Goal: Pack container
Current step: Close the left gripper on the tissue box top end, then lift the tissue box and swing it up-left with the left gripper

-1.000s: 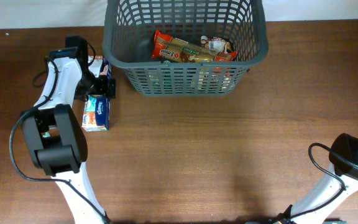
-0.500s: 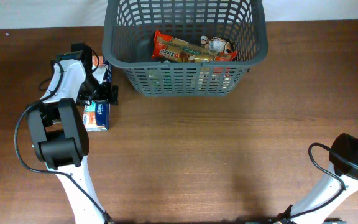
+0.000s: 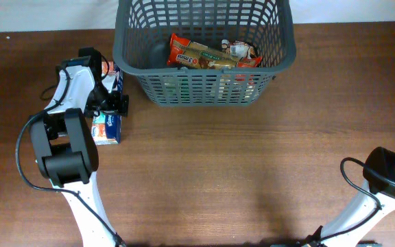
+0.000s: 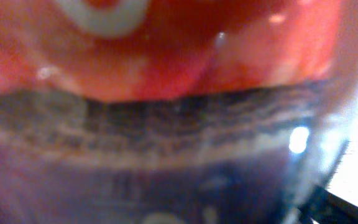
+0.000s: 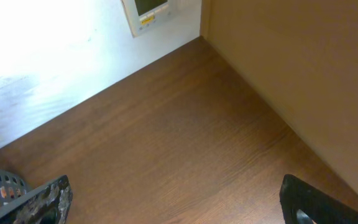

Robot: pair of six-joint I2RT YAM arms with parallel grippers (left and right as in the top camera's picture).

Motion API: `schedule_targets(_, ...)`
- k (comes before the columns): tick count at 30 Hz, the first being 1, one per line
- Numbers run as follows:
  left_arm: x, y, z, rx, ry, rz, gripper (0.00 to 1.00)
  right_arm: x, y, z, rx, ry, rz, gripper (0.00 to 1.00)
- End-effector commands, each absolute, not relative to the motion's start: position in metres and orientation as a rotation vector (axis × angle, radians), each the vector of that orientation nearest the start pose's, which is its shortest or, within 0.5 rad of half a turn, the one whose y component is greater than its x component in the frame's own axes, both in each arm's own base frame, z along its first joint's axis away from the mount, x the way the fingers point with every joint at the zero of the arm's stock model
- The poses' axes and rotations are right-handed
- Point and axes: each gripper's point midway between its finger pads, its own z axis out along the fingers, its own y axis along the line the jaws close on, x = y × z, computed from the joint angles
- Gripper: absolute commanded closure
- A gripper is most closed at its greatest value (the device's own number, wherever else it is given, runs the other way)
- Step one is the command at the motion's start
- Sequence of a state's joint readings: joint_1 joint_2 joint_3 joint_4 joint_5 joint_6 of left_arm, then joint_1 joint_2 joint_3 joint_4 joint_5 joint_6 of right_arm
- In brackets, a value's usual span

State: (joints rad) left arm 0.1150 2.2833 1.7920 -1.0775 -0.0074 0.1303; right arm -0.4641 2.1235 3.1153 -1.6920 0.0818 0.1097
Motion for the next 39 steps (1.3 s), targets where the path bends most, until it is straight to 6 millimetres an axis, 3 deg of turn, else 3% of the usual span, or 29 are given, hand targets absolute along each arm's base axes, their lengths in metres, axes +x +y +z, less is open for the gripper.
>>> schedule_targets(1,0.436,0.055,0.004,0.002,3.143,0.037,0.0,0.379,-0.207,0.412,0.708,2.191,-0.277,0.01)
schedule_targets(15,0.436,0.055,0.004,0.002,3.143,0.037,0.02,0.379,-0.207,0.412,0.708,2.191,-0.277,0.01)
schedule_targets(16,0.436,0.055,0.004,0.002,3.143,0.037,0.11,0.379,-0.207,0.412,0.708,2.191,-0.277,0.01)
schedule_targets(18,0.437,0.055,0.004,0.002,3.14,0.037,0.54,0.379,-0.207,0.412,0.708,2.191,-0.277,0.01)
schedule_targets(20,0.438,0.055,0.004,0.002,3.135,0.039,0.83,0.379,-0.207,0.412,0.708,2.191,-0.277,0.01)
schedule_targets(22,0.441,0.056,0.004,-0.006,3.122,0.046,0.98,0.379,-0.207,0.412,0.708,2.191,-0.277,0.01)
schedule_targets(28,0.446,0.066,0.006,-0.208,3.089,0.104,0.98,0.379,-0.207,0.412,0.708,2.191,-0.277,0.01)
schedule_targets(32,0.448,0.084,0.019,-0.323,3.063,0.125,0.98,0.379,-0.207,0.412,0.708,2.191,-0.277,0.01)
schedule_targets(36,0.456,0.121,0.053,-0.541,2.968,0.153,0.98,0.379,-0.207,0.412,0.708,2.191,-0.277,0.01)
schedule_targets(39,0.459,0.153,0.094,-0.687,2.875,0.155,0.98,0.379,-0.207,0.412,0.708,2.191,-0.277,0.01)
